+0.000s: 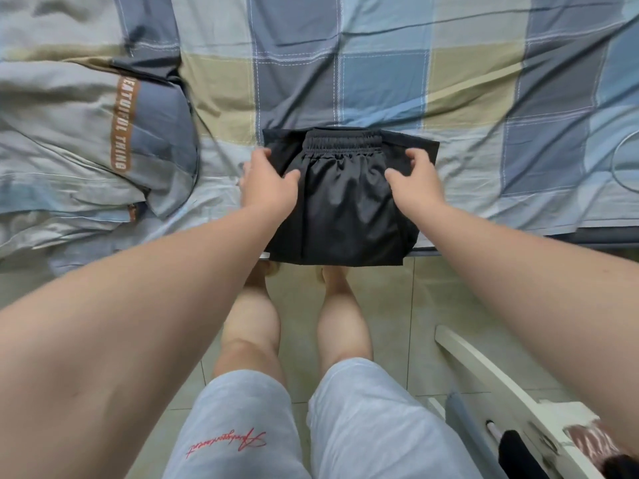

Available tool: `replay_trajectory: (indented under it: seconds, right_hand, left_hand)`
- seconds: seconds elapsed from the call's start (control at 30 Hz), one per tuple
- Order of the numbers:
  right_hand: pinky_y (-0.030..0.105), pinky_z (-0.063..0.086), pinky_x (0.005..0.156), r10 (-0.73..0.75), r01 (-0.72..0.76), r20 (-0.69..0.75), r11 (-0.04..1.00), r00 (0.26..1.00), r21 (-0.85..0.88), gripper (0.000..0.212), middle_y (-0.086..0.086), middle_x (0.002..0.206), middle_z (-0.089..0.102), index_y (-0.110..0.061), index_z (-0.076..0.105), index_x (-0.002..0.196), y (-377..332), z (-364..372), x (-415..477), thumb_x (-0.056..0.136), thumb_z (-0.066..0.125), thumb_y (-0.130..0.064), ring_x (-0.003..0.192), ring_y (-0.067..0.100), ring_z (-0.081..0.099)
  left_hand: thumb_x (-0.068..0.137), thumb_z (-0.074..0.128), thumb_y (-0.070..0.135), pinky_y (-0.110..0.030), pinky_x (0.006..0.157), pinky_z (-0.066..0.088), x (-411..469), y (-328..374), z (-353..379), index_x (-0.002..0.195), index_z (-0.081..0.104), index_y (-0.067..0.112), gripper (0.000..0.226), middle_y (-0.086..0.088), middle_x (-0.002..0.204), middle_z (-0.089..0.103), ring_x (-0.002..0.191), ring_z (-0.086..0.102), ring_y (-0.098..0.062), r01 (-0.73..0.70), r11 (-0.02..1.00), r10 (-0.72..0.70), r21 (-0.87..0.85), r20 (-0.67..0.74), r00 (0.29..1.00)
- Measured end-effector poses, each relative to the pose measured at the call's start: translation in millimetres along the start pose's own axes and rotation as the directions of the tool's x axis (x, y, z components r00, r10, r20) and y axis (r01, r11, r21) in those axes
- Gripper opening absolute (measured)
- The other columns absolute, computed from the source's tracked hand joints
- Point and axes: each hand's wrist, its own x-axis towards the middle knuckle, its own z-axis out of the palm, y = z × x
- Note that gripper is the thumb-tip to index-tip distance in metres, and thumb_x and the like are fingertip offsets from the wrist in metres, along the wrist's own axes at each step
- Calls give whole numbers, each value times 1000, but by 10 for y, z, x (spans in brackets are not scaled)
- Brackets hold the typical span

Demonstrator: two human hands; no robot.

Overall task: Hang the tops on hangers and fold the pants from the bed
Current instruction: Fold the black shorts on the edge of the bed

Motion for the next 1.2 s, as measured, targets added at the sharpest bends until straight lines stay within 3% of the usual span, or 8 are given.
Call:
replay_trajectory:
  seconds: [0.17,0.3,0.47,0.6,0.77,0.93,1.03,1.2]
  right_hand:
    - [47,14,123,228,-226,-23,972,974,69,109,3,167,9,-21,7,160,397,179,44,80,69,-62,152,28,12]
    - [42,25,120,229,-229,22,950,973,211,120,4,162,22,-16,12,158,583,339,178,70,75,-69,147,26,28]
    - [16,46,83,159,-180,84,891,984,418,77,-16,116,59,-21,45,128,645,434,106,69,88,-42,100,-2,59]
    - [32,56,90,188,-277,225,832,956,481,51,-5,108,72,-18,65,121,599,419,-128,74,86,-19,97,14,69]
    - [30,52,76,265,-376,285,795,921,477,42,1,104,70,-17,64,113,468,236,-764,75,83,-20,92,20,67]
    - [39,55,90,330,-427,272,672,904,605,55,6,113,69,-13,60,124,406,45,-1765,74,83,-22,97,26,68]
    - [38,54,91,358,-396,210,596,910,699,56,5,114,67,-12,59,126,395,-62,-2395,76,82,-23,99,26,67]
    - [26,51,65,449,-291,89,406,889,866,26,-3,99,70,-21,61,98,498,-239,-3364,81,80,-16,83,13,67]
  left_hand:
    - [73,80,55,-48,116,32,29,-329,256,153,24,18,104,-5,155,33,143,34,-28,142,989,-139,-46,70,988]
    - [64,81,63,-46,109,42,163,-434,439,149,27,19,110,0,145,48,131,49,-24,155,982,-141,-109,126,982]
    - [71,82,56,-28,81,42,235,-433,447,123,41,22,74,19,100,52,88,53,-6,157,971,-120,-181,203,972]
    - [84,76,46,-31,81,41,125,-456,242,112,46,22,48,11,101,55,92,53,-17,79,997,-73,-6,285,956]
    - [88,74,38,-32,84,44,-214,-368,-278,125,58,12,48,-1,113,64,102,61,-26,-8,975,-84,220,407,909]
    - [88,75,36,-33,84,45,-790,-178,-805,128,57,12,51,-3,111,65,98,63,-25,-69,947,-100,315,489,866]
    - [88,75,35,-30,81,43,-1153,-61,-1031,113,59,21,33,0,100,64,85,61,-20,-145,937,-50,319,531,846]
    - [88,75,36,-28,79,49,-1768,156,-1202,110,62,26,27,6,88,64,82,63,-19,-333,892,87,305,608,789]
